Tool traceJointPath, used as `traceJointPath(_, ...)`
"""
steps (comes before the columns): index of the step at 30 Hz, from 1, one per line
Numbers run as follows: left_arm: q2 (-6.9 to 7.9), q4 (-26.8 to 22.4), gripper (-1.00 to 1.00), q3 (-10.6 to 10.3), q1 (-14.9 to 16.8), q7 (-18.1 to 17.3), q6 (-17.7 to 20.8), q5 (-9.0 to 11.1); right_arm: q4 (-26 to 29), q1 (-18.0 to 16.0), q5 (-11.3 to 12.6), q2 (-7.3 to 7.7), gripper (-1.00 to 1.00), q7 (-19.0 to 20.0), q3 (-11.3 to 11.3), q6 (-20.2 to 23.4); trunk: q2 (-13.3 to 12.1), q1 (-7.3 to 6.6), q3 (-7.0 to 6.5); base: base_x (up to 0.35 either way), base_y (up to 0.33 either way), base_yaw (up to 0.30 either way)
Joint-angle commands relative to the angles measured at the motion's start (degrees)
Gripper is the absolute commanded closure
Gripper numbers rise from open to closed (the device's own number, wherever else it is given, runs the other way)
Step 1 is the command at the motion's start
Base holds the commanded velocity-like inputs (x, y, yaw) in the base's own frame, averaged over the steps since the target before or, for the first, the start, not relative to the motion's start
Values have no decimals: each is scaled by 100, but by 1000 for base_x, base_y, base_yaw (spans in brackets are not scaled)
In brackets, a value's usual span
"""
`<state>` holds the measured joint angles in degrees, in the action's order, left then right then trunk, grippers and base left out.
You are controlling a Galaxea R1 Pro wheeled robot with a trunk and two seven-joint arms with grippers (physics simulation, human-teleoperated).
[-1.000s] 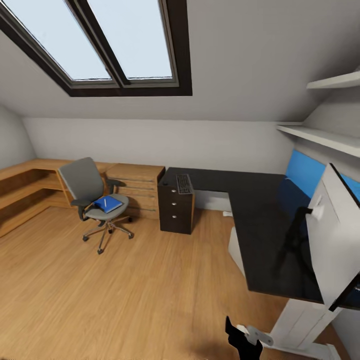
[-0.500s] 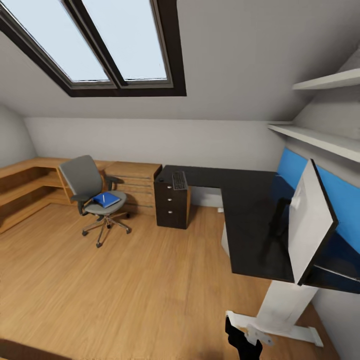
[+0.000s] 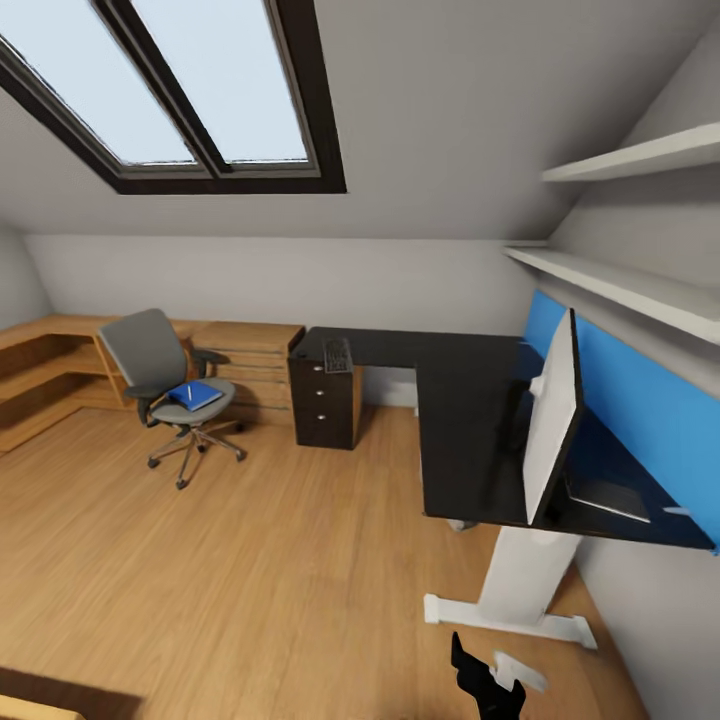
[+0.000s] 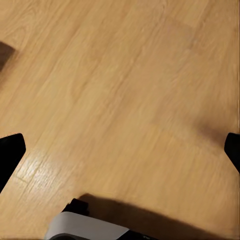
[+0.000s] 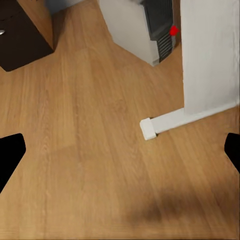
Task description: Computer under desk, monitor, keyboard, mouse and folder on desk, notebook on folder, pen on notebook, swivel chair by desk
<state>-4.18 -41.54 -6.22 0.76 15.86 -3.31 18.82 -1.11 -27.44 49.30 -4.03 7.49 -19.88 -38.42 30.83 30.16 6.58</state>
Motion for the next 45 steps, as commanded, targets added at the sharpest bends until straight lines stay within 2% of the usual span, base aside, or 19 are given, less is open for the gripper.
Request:
traceJointPath(1, 5, -3, -100, -28, 3, 40, -29, 60, -12, -7, 62, -2, -100, 51, -16, -16, 10, 1, 11, -120, -262, -231)
traceJointPath(11, 5, -3, -100, -28, 3, 40, -29, 60, -12, -7, 62, -1, -100, 59, -16, -9, 10, 1, 11, -34, -167, -256)
traceJointPath(36, 5, -3, -100, -33, 3, 40, -32, 60, -4, -7, 62, -1, -100, 60, -16, -8, 10, 1, 11, -1, -8, -258)
traceJointPath(40, 5, -4, -100, -37, 3, 33, -37, 60, 3, -7, -96, 11, -100, 67, -49, -16, 10, 1, 11, 0, 0, -44)
traceJointPath(45, 5, -3, -100, -34, 3, 33, -38, 60, 11, -7, -526, 37, -100, 61, -137, -22, 10, 1, 11, 0, 0, -14)
